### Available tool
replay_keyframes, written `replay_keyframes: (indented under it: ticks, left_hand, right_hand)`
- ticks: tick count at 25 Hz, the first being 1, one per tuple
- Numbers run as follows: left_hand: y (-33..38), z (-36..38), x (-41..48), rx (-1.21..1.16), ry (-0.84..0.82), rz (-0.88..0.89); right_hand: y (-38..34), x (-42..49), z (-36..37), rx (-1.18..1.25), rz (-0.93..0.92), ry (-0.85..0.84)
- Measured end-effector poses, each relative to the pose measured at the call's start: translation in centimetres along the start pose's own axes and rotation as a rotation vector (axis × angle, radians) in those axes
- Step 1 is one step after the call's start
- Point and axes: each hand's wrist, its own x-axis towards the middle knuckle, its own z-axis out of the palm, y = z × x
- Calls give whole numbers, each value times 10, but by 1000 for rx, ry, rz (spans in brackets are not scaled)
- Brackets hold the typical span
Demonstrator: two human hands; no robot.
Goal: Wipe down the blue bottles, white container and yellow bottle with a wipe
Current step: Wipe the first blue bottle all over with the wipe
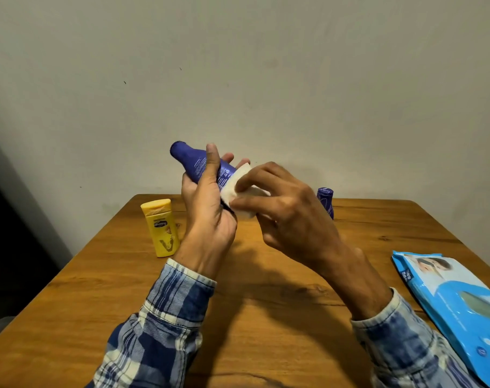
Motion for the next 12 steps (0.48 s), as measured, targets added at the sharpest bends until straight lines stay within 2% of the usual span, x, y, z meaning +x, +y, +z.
replay_keyframes:
  ticks: [5, 9, 12]
  left_hand:
    - [-3, 2, 4, 49, -78, -4]
    - [-3, -2, 3, 9, -57, -7]
    - [-7, -1, 2, 29, -36, 27]
  right_hand:
    - [16, -5, -6, 26, 224, 61]
    - [2, -2, 0, 8, 69, -64]
    - [12, -3, -7, 72, 185, -9]
